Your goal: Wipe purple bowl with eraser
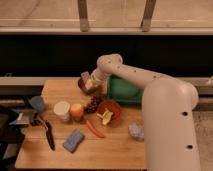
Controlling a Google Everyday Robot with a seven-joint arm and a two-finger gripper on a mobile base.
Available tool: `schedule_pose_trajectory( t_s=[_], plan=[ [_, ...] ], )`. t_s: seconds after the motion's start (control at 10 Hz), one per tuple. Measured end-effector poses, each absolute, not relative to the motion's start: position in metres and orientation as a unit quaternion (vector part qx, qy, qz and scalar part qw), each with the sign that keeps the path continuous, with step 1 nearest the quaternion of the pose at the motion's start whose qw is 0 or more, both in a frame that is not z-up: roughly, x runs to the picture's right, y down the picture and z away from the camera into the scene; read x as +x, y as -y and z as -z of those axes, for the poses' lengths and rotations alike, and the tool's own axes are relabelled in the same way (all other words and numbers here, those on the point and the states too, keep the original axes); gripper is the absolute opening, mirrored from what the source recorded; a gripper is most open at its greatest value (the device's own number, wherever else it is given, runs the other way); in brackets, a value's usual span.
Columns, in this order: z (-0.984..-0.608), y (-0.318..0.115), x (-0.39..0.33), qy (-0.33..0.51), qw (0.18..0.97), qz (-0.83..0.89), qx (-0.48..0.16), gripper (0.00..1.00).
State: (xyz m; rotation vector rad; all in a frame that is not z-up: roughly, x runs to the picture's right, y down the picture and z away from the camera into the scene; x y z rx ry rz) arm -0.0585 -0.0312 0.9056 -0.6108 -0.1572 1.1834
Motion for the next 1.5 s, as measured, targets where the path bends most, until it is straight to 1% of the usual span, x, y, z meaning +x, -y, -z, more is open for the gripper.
schedule_pose_trajectory(
  t_s=[0.2, 0.4, 0.5, 0.7, 1.0, 1.3, 1.5],
  plan=[
    [-0.914, 0.049, -0.059, 0.086, 0.78, -0.56, -0.265, 0.0],
    [-0.935, 0.073, -0.059, 0.084, 0.777, -0.571, -0.25, 0.0],
    [-0.943, 0.078, -0.062, 0.081, 0.776, -0.574, -0.249, 0.0],
    [-0.96, 0.078, -0.056, 0.07, 0.768, -0.584, -0.254, 0.0],
    [-0.97, 0.071, -0.073, 0.073, 0.764, -0.578, -0.276, 0.0],
    [-0.966, 0.063, -0.092, 0.082, 0.763, -0.567, -0.3, 0.0],
    [-0.958, 0.056, -0.09, 0.077, 0.765, -0.562, -0.304, 0.0]
  ],
)
